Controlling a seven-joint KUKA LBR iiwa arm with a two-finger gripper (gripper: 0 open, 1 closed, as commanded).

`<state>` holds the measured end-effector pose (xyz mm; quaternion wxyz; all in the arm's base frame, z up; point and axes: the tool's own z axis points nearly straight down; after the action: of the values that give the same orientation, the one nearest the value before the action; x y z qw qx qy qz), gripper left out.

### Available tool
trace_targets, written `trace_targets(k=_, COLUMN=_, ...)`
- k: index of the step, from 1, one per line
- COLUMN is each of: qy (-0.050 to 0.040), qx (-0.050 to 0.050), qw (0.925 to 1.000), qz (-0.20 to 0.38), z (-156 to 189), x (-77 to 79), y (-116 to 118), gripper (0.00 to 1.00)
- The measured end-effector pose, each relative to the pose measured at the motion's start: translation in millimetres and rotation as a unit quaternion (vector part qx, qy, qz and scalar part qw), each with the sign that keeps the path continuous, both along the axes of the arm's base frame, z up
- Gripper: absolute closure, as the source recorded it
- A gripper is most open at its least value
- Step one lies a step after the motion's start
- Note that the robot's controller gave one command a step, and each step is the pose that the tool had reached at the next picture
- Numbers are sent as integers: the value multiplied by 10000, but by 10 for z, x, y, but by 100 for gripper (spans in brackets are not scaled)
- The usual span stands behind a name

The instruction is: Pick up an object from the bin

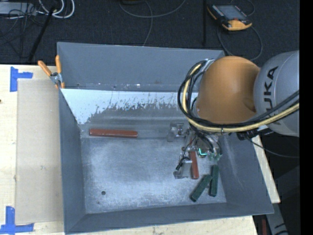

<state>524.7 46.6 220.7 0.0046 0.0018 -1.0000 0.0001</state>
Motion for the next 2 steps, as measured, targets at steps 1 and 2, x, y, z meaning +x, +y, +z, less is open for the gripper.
trace_targets(k=1, qy=-23, qx=-7, qw=10000, qz=-85, z=-133, x=-191, y=-427, gripper=0)
trace_targets(k=2, qy=-1, qx=1, qw=9991, qz=421, z=-821, x=-535, y=-964, gripper=0)
